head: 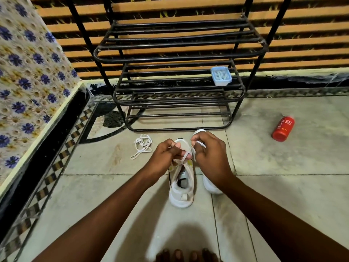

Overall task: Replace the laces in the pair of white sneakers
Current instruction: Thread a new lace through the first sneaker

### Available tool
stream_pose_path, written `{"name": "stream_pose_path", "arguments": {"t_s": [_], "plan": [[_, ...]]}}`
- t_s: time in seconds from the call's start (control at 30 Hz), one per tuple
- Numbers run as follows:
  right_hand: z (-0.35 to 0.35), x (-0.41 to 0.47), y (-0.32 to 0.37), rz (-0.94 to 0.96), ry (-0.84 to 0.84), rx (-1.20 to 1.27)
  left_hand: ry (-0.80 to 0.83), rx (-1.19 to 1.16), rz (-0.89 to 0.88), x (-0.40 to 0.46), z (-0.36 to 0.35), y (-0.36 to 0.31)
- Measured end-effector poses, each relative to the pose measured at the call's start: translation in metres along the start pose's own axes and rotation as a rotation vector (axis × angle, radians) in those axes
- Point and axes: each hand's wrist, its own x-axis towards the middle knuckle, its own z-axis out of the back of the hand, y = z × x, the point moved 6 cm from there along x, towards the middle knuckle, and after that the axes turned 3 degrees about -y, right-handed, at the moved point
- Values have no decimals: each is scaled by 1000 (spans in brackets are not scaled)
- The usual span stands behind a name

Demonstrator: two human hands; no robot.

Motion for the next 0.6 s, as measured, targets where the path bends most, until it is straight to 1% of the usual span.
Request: {"name": "stream_pose_path", "arguments": {"t_s": [0.07,0.17,0.23,0.33,0.43,0.53,0.6], "plan": [[-4,4,-10,-13,25,-41,1,62,-50,0,3,3],[-16,5,-20,-33,160,-67,12,73,-125,-2,6,1],[-23,4,-26,-77,247,-47,18,79,-142,-1,7,1],[-30,4,-32,-78,328,-41,-33,119,-166,3,13,8],[-31,5,-29,-30,335,-22,-110,177,-202,7,17,15],[-31,7,-27,21,307,-24,-122,193,-225,11,20,19],[-35,9,-26,87,326,-72,-137,207,-240,12,20,20]]}}
